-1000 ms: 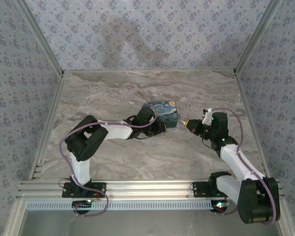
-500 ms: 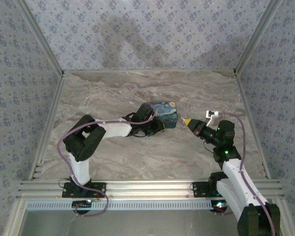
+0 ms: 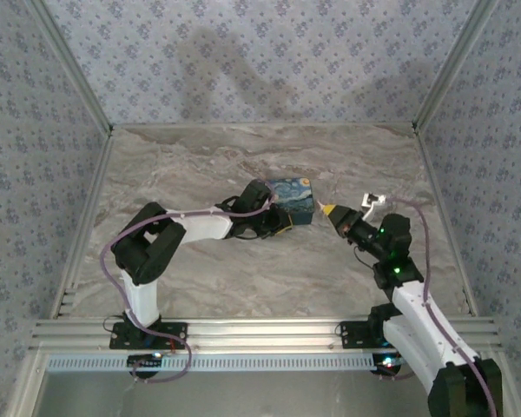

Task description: Unlock the padlock with the key

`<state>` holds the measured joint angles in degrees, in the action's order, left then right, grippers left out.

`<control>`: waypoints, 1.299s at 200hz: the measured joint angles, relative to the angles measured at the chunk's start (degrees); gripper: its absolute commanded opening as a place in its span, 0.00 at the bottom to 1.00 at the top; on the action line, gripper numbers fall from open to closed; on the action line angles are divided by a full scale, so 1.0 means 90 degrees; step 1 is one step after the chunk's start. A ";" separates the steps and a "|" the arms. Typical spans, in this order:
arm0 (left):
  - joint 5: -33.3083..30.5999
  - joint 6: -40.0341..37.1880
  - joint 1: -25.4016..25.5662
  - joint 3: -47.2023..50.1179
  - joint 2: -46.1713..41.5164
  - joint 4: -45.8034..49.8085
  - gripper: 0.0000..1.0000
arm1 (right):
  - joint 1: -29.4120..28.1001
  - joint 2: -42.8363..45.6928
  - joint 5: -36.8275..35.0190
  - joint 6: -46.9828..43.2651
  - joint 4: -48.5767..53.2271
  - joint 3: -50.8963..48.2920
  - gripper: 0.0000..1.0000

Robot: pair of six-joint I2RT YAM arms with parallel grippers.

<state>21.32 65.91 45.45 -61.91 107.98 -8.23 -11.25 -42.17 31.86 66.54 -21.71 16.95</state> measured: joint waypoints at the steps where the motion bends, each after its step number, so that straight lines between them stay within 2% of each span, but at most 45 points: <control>1: 0.0002 0.0000 0.0000 0.0000 0.0000 0.0000 0.15 | -0.0022 -0.0015 -0.0029 0.0017 -0.0017 -0.0032 0.00; 46: 0.0061 0.0029 -0.0010 -0.0053 0.0000 0.0039 0.15 | -0.0991 -0.0801 -0.0950 0.0529 -0.0478 -0.0818 0.00; 101: 0.0066 0.0100 -0.0010 -0.0063 -0.0012 0.0036 0.15 | -0.1826 -0.2368 -0.1617 0.0894 -0.1739 -0.0933 0.00; 140: 0.0119 0.0180 -0.0010 -0.0063 -0.0070 -0.0015 0.15 | -0.1965 -0.3184 -0.1761 0.1115 -0.2494 -0.0933 0.00; 260: 0.0209 0.0442 -0.0015 0.0160 -0.0131 -0.0721 0.15 | -0.1977 -0.4221 -0.1804 0.1710 -0.3925 -0.0882 0.00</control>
<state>23.20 69.89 45.32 -60.47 106.80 -14.72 -29.04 -80.16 15.62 81.93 -57.04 9.02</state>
